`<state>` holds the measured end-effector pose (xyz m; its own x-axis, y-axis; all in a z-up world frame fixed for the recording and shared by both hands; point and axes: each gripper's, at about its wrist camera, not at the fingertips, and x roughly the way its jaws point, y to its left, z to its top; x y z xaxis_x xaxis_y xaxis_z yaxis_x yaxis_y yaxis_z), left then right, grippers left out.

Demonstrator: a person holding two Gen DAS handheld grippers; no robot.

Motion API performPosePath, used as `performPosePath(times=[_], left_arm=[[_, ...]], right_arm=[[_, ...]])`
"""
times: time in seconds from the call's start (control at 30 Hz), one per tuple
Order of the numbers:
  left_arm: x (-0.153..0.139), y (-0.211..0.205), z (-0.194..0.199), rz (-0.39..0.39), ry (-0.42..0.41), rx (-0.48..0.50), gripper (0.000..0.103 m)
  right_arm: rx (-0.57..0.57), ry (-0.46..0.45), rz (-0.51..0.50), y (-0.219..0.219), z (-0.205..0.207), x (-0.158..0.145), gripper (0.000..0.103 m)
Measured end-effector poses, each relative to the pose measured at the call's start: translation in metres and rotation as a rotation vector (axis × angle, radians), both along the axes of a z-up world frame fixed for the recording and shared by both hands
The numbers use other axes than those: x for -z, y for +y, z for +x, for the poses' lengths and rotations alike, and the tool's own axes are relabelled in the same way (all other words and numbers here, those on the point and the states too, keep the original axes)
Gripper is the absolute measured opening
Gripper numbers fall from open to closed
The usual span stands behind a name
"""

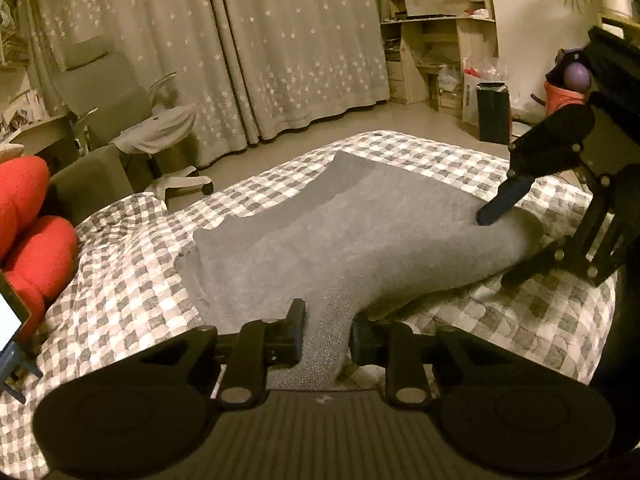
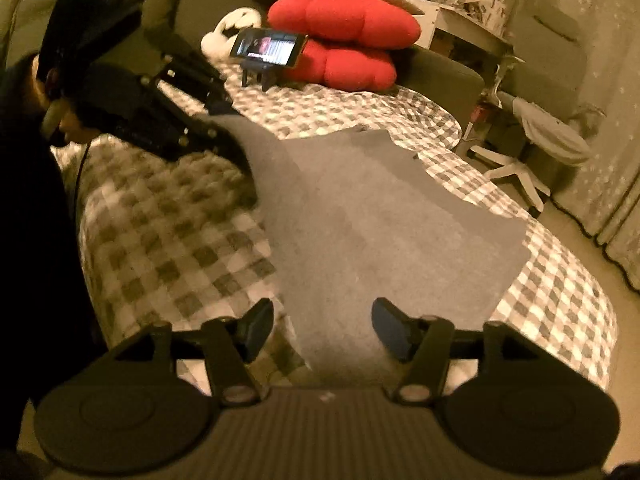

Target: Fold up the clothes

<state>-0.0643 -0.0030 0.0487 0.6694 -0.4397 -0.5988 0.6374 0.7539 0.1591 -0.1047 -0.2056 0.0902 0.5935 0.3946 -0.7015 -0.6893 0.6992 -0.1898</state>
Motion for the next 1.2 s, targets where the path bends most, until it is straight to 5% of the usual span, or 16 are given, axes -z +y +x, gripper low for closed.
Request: performPosePath(times=[0.27, 0.33, 0.43, 0.7, 0.9, 1.2], left_arm=[[-0.001, 0.008, 0.011, -0.074, 0.061, -0.031, 0.023], [-0.001, 0.009, 0.012, -0.076, 0.064, -0.033, 0.023], [0.001, 0.006, 0.011, -0.049, 0.052, -0.029, 0.023], [0.002, 0.002, -0.001, 0.024, -0.013, 0.010, 0.024], [-0.012, 0.012, -0.011, -0.036, -0.049, 0.029, 0.017], [-0.020, 0.015, -0.041, -0.050, -0.076, 0.115, 0.015]], right_arm=[[-0.014, -0.039, -0.133, 0.013, -0.008, 0.013, 0.058], [0.011, -0.070, -0.155, 0.011, -0.008, 0.014, 0.036], [0.050, -0.116, -0.189, 0.009, -0.007, 0.015, 0.020], [0.095, -0.208, -0.137, -0.006, -0.012, 0.000, 0.018], [0.114, -0.296, -0.011, -0.020, -0.022, -0.024, 0.017], [0.104, -0.216, 0.055, -0.039, -0.036, -0.034, 0.017]])
